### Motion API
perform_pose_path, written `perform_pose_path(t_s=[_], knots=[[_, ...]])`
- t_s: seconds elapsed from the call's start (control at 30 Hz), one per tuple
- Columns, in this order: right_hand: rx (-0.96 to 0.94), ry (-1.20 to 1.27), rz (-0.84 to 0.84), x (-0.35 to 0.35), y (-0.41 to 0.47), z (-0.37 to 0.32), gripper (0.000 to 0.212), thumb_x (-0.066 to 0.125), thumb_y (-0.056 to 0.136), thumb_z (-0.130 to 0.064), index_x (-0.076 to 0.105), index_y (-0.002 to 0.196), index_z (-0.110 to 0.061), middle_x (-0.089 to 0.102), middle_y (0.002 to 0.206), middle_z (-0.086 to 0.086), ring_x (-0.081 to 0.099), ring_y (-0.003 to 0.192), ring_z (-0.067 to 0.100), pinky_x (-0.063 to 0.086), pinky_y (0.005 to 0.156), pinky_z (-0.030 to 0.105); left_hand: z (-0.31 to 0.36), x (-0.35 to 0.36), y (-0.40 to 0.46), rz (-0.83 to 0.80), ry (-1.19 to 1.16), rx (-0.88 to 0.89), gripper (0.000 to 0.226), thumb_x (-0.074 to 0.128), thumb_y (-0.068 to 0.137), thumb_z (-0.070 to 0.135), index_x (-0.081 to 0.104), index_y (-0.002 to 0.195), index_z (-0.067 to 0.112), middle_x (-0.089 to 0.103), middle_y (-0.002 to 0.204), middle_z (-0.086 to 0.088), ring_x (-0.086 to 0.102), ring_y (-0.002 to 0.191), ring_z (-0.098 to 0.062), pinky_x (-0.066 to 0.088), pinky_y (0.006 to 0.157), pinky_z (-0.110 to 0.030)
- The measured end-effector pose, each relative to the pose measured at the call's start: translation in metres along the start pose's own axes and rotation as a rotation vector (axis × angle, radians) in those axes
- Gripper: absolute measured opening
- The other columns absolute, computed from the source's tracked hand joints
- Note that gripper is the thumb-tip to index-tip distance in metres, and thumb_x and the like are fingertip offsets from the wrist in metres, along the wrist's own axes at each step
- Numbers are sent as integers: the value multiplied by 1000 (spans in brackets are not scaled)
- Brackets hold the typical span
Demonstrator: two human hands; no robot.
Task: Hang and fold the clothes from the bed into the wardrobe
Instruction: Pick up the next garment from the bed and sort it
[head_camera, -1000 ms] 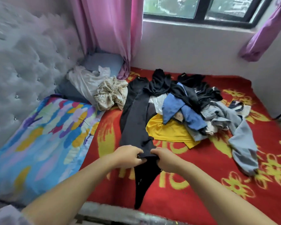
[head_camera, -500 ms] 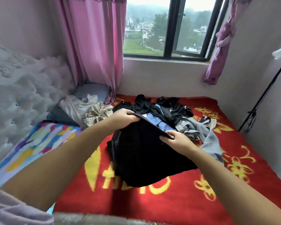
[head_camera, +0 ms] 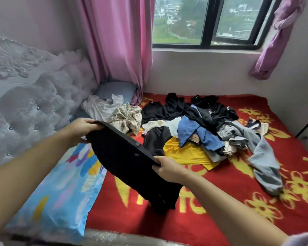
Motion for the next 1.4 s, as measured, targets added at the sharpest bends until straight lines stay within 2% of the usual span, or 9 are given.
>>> perform_pose_path(t_s=[0.17,0.3,0.57,0.8,0.9,1.0,1.1,1.3,1.4], knots=[[15,244,-26,31,52,-44,23,51,93,-19,62,111,-13,69,106,13,64,100,30,49,88,44,26,-35,49,227,-104,219,12,65,89,20,62,77,17,61,61,0,53,45,0,42,45,-15],[227,422,56,26,41,15,21,52,92,-24,62,106,-12,65,109,24,60,103,42,47,90,54,70,30,91,130,156,459,6,71,84,17,65,86,16,60,73,1,52,63,-3,38,58,-10],[671,416,220,5,-47,237,18,47,97,-15,61,106,-22,66,100,0,62,98,20,46,77,32,71,339,148,-430,512,547,22,66,88,23,66,100,5,65,102,-11,58,98,-25,44,83,-35],[994,425,237,16,-109,466,17,51,95,-13,63,108,-14,64,99,0,60,101,23,39,76,28,35,627,160,-565,429,515,30,66,88,21,60,114,9,52,117,-10,47,113,-25,39,96,-32],[1056,440,181,22,-117,551,22,51,94,-11,62,113,-12,66,103,2,60,104,24,44,84,31,-16,701,139,-503,368,370,40,59,93,24,48,130,14,47,127,-5,41,119,-22,39,100,-36],[1080,438,308,1,-103,607,34,52,94,-16,55,128,-9,60,124,8,56,110,23,43,99,39,-98,728,81,-568,320,16,14,47,97,29,50,101,15,55,92,0,52,87,-21,46,77,-39],[1026,405,280,-23,-60,629,49,55,95,-26,42,139,-8,55,129,5,53,115,20,37,100,32,-161,736,18,-753,471,-278,35,42,96,49,51,99,15,63,92,-1,60,88,-25,49,79,-37],[966,194,-4,-18,1,632,54,60,92,-32,36,130,-2,54,128,14,52,118,34,38,82,33,-143,803,-13,-665,634,-427,79,54,82,67,33,126,5,44,125,-10,55,111,-31,43,78,-38],[895,72,-34,-18,4,634,36,55,94,-25,50,122,-2,57,127,16,52,117,34,38,82,30,-146,817,4,-637,646,-435,52,59,89,38,33,121,6,51,124,-13,57,109,-30,41,73,-35]])
Point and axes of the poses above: each hand's wrist, its own y-axis towards the middle knuckle, its own x-axis out of the palm, z = x × y, the point moved 4 cm from there along y, towards the middle knuckle
